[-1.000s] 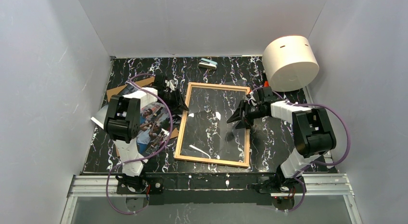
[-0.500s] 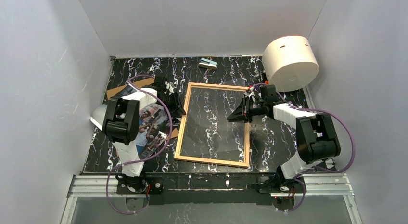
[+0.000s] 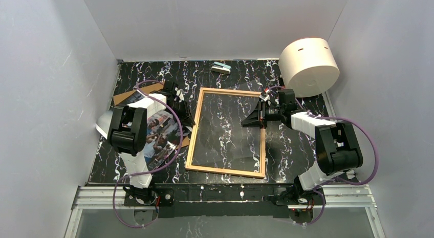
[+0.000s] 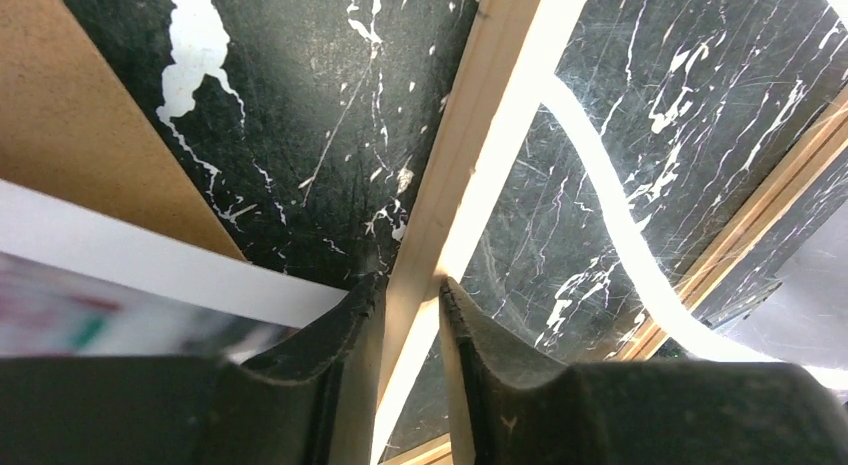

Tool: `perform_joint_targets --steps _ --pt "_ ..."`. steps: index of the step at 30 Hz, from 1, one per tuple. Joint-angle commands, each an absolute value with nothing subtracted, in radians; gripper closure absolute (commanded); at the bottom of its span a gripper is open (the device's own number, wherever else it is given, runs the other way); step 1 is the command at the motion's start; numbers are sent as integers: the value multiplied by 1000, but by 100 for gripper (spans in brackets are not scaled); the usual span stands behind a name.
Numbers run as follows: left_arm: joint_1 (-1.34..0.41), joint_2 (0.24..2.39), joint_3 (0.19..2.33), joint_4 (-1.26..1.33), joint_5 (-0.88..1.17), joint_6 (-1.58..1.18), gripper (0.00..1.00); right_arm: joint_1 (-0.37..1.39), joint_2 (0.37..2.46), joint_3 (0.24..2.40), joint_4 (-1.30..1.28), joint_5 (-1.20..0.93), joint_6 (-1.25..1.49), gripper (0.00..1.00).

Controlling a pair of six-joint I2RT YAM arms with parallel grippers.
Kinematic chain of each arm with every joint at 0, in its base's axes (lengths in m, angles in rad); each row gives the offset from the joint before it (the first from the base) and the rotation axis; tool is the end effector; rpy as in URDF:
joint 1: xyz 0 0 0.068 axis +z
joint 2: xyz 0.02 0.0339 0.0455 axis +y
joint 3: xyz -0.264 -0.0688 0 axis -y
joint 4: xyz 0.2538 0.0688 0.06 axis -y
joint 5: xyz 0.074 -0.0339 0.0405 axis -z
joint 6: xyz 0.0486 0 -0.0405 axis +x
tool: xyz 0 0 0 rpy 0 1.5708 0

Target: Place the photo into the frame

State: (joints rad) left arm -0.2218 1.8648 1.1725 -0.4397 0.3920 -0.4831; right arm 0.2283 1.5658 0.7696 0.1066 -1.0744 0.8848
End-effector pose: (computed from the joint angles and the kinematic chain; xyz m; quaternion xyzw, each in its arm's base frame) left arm 0.3673 -0.1019 0.1427 -0.0827 0.9547 -0.2521 0.1347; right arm 0.2962 0.1127 0.1763 0.0439 0.8060 0.5866 0.0666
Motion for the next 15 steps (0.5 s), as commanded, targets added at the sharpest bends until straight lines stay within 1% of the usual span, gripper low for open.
perform_joint_targets --steps 1,4,9,13,15 --pt "-220 1855 1146 -504 366 -452 78 225 1565 754 248 -1120 951 76" --pt "-221 1866 1139 -491 385 -458 83 226 1564 741 303 -1128 987 76" --pt "-220 1875 1144 -478 408 -465 86 228 1551 731 346 -1134 996 76" --pt "-221 1881 1143 -474 420 -470 87 230 1527 710 423 -1144 998 75" --pt "-221 1882 1144 -474 422 -472 87 234 1512 700 427 -1142 956 75"
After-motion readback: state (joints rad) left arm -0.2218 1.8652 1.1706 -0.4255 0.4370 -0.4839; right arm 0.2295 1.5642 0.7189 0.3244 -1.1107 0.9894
